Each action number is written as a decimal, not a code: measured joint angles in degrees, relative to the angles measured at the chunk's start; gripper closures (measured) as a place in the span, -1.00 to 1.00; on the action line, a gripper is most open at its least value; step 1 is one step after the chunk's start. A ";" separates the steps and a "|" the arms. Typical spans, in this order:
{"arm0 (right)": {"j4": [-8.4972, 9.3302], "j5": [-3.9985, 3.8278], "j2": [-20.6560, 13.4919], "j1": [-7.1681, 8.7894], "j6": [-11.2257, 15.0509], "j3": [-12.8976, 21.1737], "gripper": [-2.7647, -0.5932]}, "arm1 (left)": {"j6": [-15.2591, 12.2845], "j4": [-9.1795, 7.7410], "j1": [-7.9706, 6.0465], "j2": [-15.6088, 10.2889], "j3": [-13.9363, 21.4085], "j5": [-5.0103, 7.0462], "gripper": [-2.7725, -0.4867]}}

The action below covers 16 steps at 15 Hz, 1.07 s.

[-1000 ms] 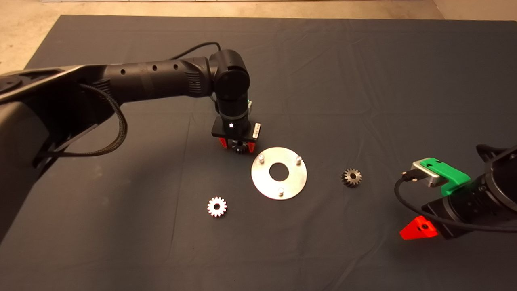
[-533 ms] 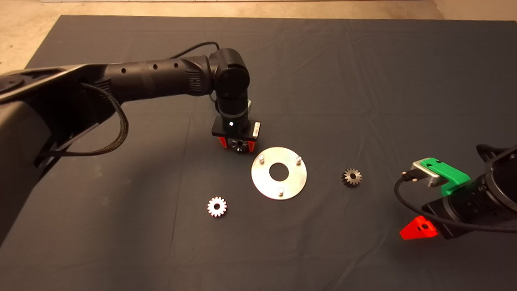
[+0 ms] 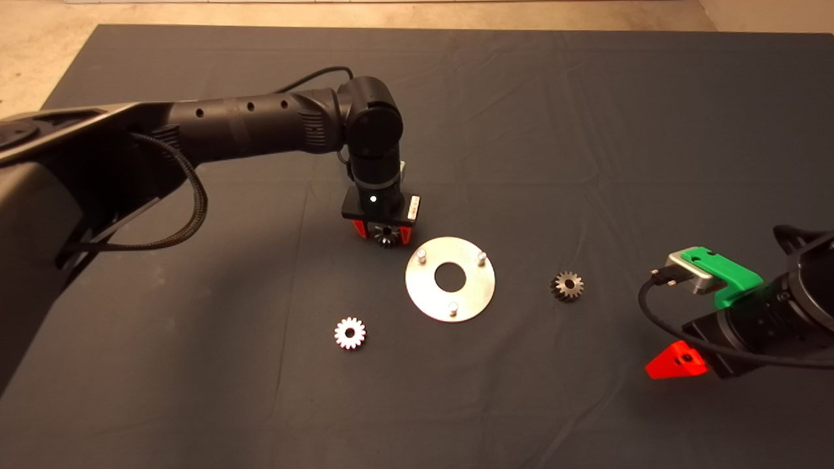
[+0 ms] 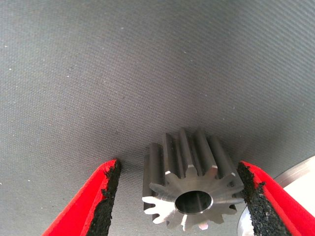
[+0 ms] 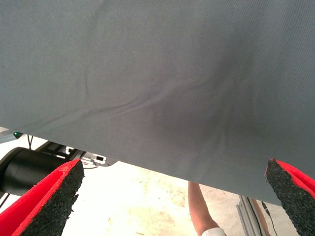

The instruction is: Install three planetary gears onto the carrier pins

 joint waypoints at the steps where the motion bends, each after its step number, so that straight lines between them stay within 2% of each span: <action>1: 0.02 0.00 0.00 -0.01 0.00 0.00 -0.99 | 0.05 0.00 0.00 0.00 0.00 0.00 -0.03; 6: 0.02 0.00 -0.02 0.00 0.00 0.00 -0.99 | 0.99 -0.02 0.00 0.16 0.02 0.05 0.00; 9: 0.02 -0.01 -0.05 0.00 0.00 0.02 -0.99 | 1.00 -0.15 0.00 -0.09 0.00 -0.37 0.01; 10: 0.02 -0.02 -0.09 0.00 0.00 0.05 -0.99 | 1.10 -0.17 0.00 -0.12 -0.01 -0.26 0.10; 16: 0.02 -0.01 -0.09 0.02 0.00 0.05 -0.99 | 1.24 -0.13 -0.01 -0.04 -0.15 -0.17 0.22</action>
